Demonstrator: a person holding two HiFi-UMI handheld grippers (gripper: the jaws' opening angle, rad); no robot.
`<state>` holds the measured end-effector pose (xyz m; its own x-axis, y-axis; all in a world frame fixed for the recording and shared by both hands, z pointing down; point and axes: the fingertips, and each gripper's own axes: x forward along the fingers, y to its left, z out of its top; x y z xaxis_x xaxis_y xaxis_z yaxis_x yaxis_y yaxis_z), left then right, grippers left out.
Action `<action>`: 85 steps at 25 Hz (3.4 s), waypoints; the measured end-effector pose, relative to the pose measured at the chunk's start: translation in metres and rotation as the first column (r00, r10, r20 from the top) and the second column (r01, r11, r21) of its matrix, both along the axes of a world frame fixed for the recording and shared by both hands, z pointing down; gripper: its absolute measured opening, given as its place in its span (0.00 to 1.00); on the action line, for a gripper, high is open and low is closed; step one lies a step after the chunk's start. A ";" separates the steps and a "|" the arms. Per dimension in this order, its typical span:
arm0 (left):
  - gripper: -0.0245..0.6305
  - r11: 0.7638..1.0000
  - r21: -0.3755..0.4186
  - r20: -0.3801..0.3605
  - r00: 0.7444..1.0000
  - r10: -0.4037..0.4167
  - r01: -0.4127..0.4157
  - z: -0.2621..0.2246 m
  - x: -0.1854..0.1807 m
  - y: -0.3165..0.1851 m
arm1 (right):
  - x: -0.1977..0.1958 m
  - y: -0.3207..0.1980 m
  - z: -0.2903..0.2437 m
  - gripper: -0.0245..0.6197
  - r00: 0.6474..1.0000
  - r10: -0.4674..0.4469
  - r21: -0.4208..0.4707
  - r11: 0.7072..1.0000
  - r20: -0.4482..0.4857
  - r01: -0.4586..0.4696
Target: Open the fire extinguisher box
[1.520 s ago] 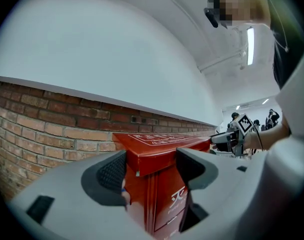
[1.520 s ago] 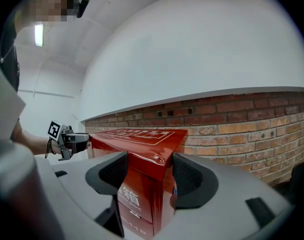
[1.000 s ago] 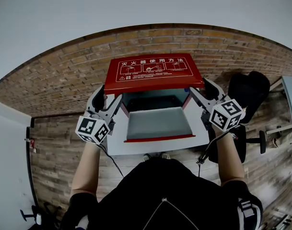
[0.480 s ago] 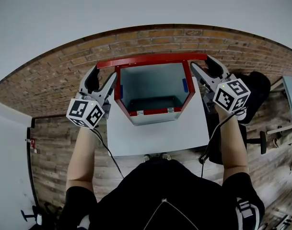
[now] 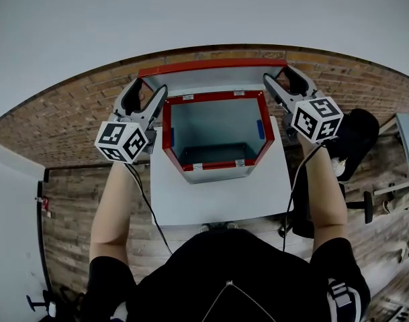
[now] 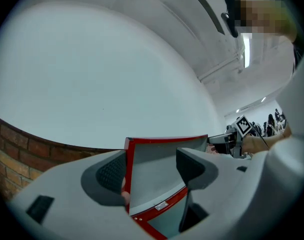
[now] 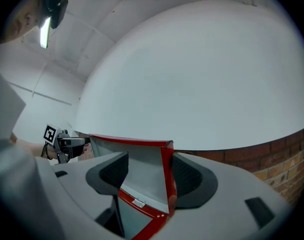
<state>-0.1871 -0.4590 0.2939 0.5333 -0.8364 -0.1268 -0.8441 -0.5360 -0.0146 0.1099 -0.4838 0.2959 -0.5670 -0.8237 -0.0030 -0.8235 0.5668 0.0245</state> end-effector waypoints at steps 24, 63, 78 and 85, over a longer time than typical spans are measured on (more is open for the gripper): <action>0.59 0.995 -0.006 0.015 0.995 -0.095 0.095 -0.003 0.000 -0.075 | -0.009 -0.083 0.002 0.48 0.991 0.122 0.065 0.991 -0.060 -0.119; 0.26 0.986 0.164 -0.034 0.999 -0.011 0.017 -0.035 0.039 0.099 | -0.070 0.105 -0.038 0.11 0.995 -0.095 0.189 0.978 0.029 0.088; 0.11 1.000 0.023 -0.071 0.997 0.006 -0.005 0.033 0.060 0.126 | -0.093 0.148 0.039 0.07 0.986 -0.148 0.050 0.988 0.077 0.145; 0.11 0.998 -0.049 -0.073 0.997 0.036 -0.040 0.077 0.077 0.145 | -0.102 0.167 0.073 0.07 0.983 -0.156 -0.005 0.988 0.094 0.157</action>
